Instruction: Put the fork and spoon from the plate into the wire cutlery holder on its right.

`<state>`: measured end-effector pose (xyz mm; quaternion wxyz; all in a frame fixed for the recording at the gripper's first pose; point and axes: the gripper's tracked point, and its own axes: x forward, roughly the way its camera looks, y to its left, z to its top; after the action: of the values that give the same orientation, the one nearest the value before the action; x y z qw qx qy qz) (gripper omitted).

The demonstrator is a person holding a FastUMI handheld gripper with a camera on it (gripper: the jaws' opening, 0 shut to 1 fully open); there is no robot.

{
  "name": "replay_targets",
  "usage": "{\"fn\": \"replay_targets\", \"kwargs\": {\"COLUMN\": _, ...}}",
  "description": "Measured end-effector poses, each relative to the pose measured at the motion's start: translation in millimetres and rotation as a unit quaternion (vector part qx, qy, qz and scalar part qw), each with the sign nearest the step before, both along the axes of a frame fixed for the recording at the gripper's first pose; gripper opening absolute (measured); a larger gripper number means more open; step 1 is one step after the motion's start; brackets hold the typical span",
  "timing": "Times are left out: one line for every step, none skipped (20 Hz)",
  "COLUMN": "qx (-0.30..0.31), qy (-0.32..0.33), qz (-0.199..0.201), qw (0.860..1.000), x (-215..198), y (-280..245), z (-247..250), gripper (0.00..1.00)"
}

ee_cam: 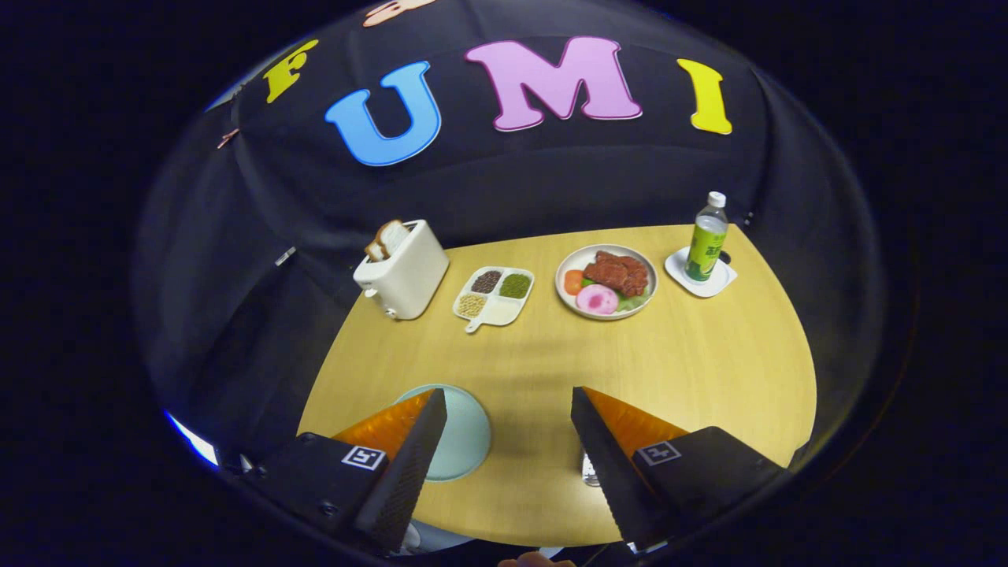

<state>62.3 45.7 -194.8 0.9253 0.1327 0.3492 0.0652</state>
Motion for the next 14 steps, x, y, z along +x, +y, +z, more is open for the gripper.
{"fn": "replay_targets", "kwargs": {"qx": -0.003, "qy": 0.002, "qz": 0.011, "qw": 1.000, "x": 0.5, "y": 14.8, "z": -3.7, "gripper": 0.99}}
{"fn": "replay_targets", "kwargs": {"qx": -0.005, "qy": 0.005, "qz": 0.022, "qw": 1.000, "x": 0.1, "y": 31.0, "z": -8.7, "gripper": 0.99}}
{"fn": "replay_targets", "kwargs": {"qx": -0.006, "qy": 0.011, "qz": 0.034, "qw": 0.999, "x": -2.4, "y": 48.8, "z": -15.2, "gripper": 0.99}}
{"fn": "replay_targets", "kwargs": {"qx": -0.007, "qy": 0.021, "qz": 0.045, "qw": 0.999, "x": -3.5, "y": 64.9, "z": -24.0, "gripper": 0.99}}
{"fn": "replay_targets", "kwargs": {"qx": -0.011, "qy": 0.036, "qz": 0.059, "qw": 0.998, "x": -6.7, "y": 79.8, "z": -36.4, "gripper": 0.99}}
{"fn": "replay_targets", "kwargs": {"qx": -0.014, "qy": 0.056, "qz": 0.073, "qw": 0.996, "x": -11.6, "y": 94.3, "z": -49.3, "gripper": 0.99}}
{"fn": "replay_targets", "kwargs": {"qx": -0.016, "qy": 0.073, "qz": 0.083, "qw": 0.994, "x": -15.1, "y": 109.4, "z": -61.5, "gripper": 0.99}}
{"fn": "replay_targets", "kwargs": {"qx": -0.019, "qy": 0.090, "qz": 0.093, "qw": 0.991, "x": -17.8, "y": 122.7, "z": -75.5, "gripper": 0.99}}
{"fn": "replay_targets", "kwargs": {"qx": -0.024, "qy": 0.110, "qz": 0.107, "qw": 0.988, "x": -24.1, "y": 137.5, "z": -90.3, "gripper": 0.99}}
{"fn": "replay_targets", "kwargs": {"qx": -0.032, "qy": 0.134, "qz": 0.119, "qw": 0.983, "x": -30.5, "y": 150.9, "z": -107.1, "gripper": 0.99}}
{"fn": "replay_targets", "kwargs": {"qx": -0.035, "qy": 0.152, "qz": 0.129, "qw": 0.979, "x": -36.0, "y": 163.5, "z": -122.0, "gripper": 0.99}}
{"fn": "replay_targets", "kwargs": {"qx": -0.038, "qy": 0.166, "qz": 0.135, "qw": 0.976, "x": -40.8, "y": 174.3, "z": -134.6, "gripper": 1.00}}
{"fn": "replay_targets", "kwargs": {"qx": -0.045, "qy": 0.176, "qz": 0.139, "qw": 0.974, "x": -42.7, "y": 181.6, "z": -147.3, "gripper": 0.99}}
{"fn": "replay_targets", "kwargs": {"qx": -0.055, "qy": 0.183, "qz": 0.140, "qw": 0.972, "x": -42.0, "y": 184.9, "z": -158.7, "gripper": 1.00}}
